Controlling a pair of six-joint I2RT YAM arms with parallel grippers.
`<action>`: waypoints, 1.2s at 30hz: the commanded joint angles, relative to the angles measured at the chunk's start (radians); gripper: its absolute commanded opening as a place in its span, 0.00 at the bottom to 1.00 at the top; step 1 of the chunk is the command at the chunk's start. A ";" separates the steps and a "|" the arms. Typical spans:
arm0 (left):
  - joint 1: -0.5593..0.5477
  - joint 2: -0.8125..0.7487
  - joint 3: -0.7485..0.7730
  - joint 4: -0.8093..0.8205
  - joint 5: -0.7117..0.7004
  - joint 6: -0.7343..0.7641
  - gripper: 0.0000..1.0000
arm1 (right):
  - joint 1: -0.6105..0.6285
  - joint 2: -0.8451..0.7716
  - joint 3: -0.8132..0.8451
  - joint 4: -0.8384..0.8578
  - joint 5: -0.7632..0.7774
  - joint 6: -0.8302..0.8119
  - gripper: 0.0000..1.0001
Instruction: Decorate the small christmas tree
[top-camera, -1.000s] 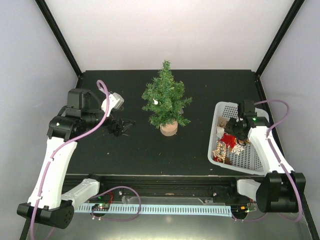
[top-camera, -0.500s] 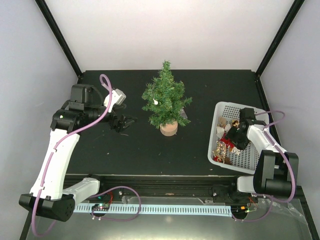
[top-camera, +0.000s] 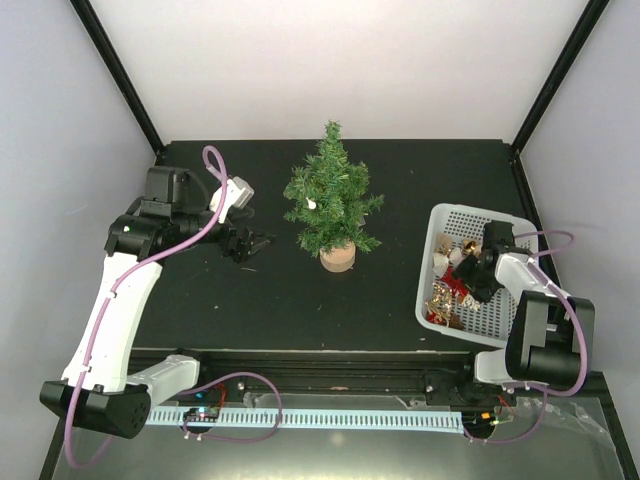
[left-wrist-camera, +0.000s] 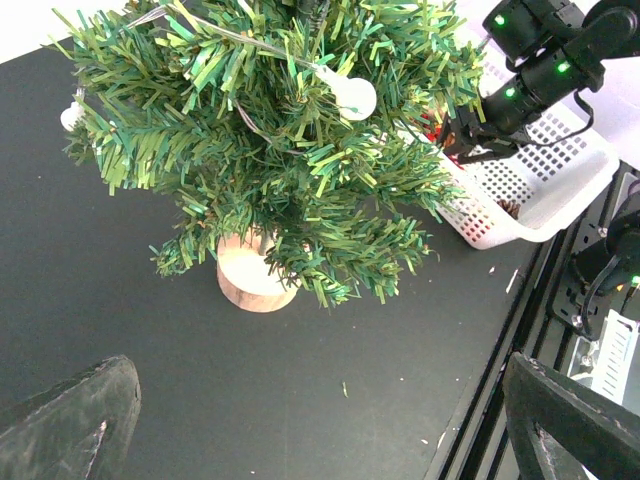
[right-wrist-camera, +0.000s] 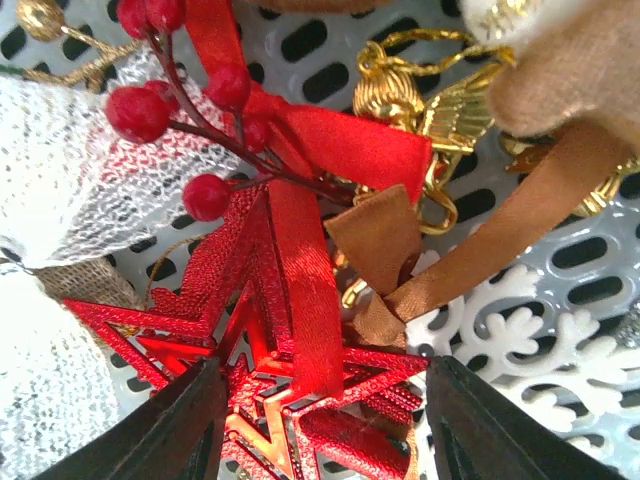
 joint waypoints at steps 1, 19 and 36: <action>0.007 -0.007 0.006 0.014 0.022 0.011 0.99 | -0.010 0.000 -0.037 0.079 -0.041 0.023 0.57; 0.010 -0.014 -0.013 0.029 0.006 0.008 0.99 | -0.009 -0.077 -0.106 0.129 -0.027 -0.017 0.54; 0.011 -0.007 -0.020 0.037 -0.013 0.003 0.99 | -0.038 -0.116 -0.175 0.263 -0.152 -0.020 0.51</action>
